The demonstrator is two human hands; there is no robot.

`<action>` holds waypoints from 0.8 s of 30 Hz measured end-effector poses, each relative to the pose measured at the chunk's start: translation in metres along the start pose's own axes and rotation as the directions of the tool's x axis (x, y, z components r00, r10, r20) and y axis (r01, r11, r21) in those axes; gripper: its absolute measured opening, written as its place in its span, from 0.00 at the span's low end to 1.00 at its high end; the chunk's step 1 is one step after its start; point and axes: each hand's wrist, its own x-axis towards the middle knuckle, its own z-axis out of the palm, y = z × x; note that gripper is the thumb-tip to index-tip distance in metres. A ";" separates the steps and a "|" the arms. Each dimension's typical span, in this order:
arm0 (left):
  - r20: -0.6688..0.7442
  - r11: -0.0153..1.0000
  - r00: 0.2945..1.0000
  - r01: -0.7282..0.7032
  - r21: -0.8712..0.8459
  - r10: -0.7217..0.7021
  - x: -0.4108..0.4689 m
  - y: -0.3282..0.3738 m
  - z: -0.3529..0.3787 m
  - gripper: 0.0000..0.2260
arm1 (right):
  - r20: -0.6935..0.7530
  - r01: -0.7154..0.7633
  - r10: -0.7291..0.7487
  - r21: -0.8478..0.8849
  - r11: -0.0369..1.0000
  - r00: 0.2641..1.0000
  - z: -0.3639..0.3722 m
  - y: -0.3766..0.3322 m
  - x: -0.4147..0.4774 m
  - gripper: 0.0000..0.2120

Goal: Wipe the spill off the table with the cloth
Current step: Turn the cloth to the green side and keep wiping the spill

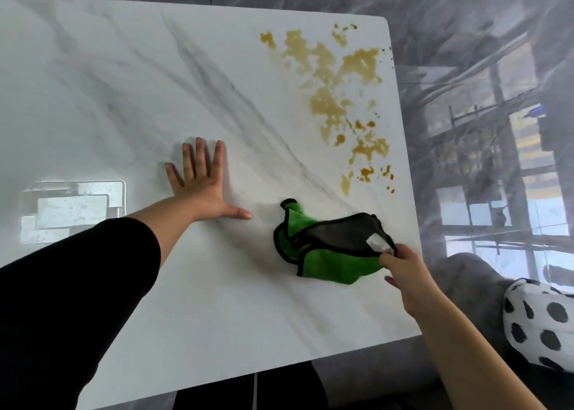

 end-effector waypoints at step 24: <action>-0.015 1.000 1.000 0.001 0.005 0.000 -0.003 0.001 0.001 0.70 | 0.486 0.820 -0.780 -0.568 0.061 0.395 0.032 -0.031 -0.023 0.08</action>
